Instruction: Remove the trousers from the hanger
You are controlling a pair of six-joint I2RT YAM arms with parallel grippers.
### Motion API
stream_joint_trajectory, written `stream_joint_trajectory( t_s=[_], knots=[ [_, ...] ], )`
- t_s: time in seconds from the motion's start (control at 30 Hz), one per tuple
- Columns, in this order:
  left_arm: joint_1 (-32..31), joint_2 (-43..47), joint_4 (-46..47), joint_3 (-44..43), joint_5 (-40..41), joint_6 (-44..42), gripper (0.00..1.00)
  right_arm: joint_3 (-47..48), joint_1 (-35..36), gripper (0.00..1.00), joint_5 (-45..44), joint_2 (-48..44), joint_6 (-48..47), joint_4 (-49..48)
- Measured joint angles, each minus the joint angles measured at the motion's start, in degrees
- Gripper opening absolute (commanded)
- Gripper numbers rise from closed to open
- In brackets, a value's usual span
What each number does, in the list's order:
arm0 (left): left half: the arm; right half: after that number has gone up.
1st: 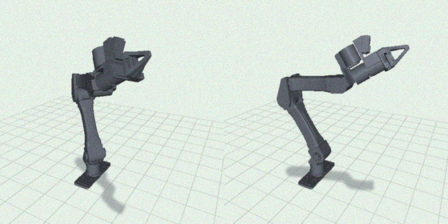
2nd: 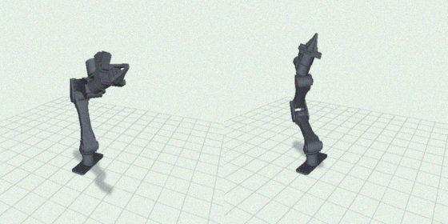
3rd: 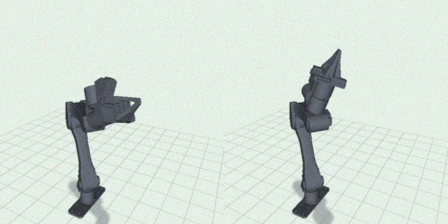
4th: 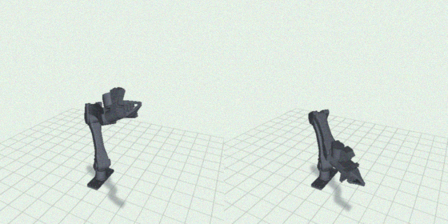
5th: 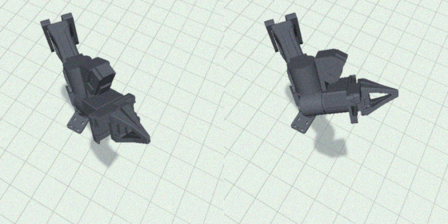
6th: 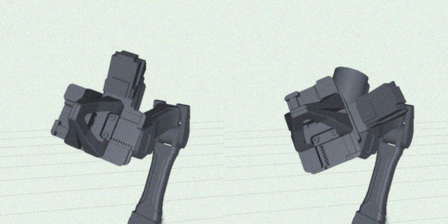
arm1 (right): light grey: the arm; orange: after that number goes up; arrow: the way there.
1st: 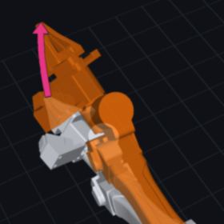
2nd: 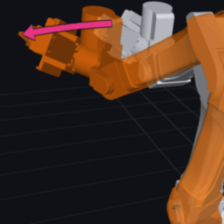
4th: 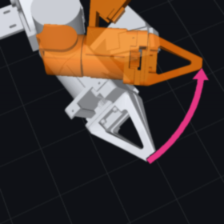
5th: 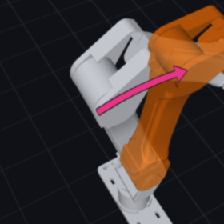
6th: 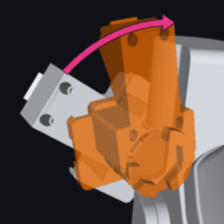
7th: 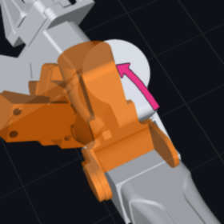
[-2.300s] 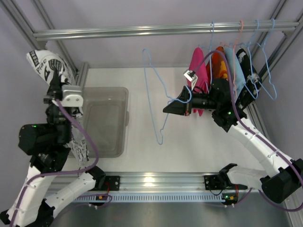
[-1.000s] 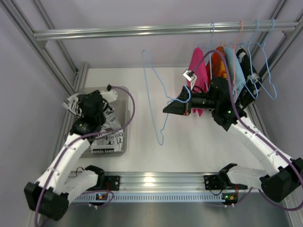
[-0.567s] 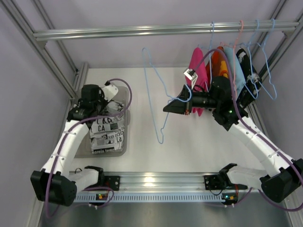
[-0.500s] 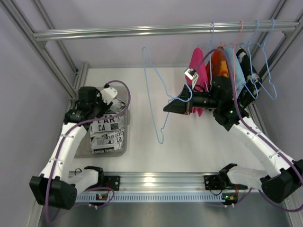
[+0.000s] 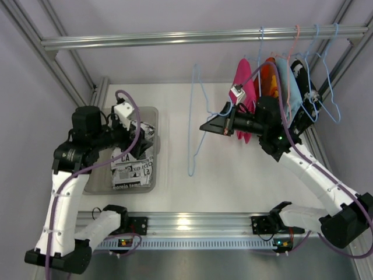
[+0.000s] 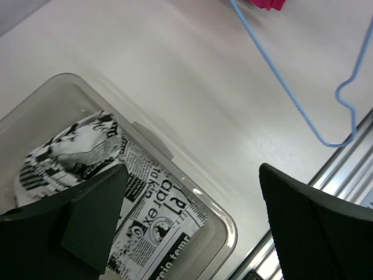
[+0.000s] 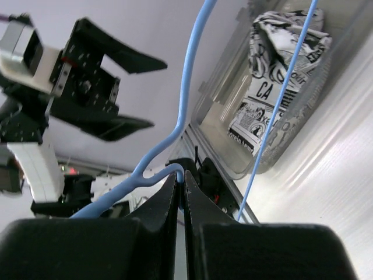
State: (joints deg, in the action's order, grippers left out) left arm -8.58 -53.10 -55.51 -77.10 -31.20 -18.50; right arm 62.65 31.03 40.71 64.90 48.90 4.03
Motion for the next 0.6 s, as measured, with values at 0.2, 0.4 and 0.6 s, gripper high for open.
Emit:
stream_joint_trajectory(
  t_s=[0.2, 0.4, 0.6],
  knots=[
    [-16.4, -7.0, 7.2, 0.6, 5.5, 8.1, 0.98, 1.4, 1.7, 0.00, -12.5, 4.7, 8.8, 4.0],
    [-26.2, -10.2, 11.9, 0.5, 13.1, 11.8, 0.93, 3.9, 5.3, 0.00, -23.4, 7.3, 13.9, 7.3],
    [-36.1, -14.3, 15.6, 0.2, 22.3, 11.1, 0.94, 3.9, 5.7, 0.00, -26.8, 7.7, 17.6, 7.6]
  ],
)
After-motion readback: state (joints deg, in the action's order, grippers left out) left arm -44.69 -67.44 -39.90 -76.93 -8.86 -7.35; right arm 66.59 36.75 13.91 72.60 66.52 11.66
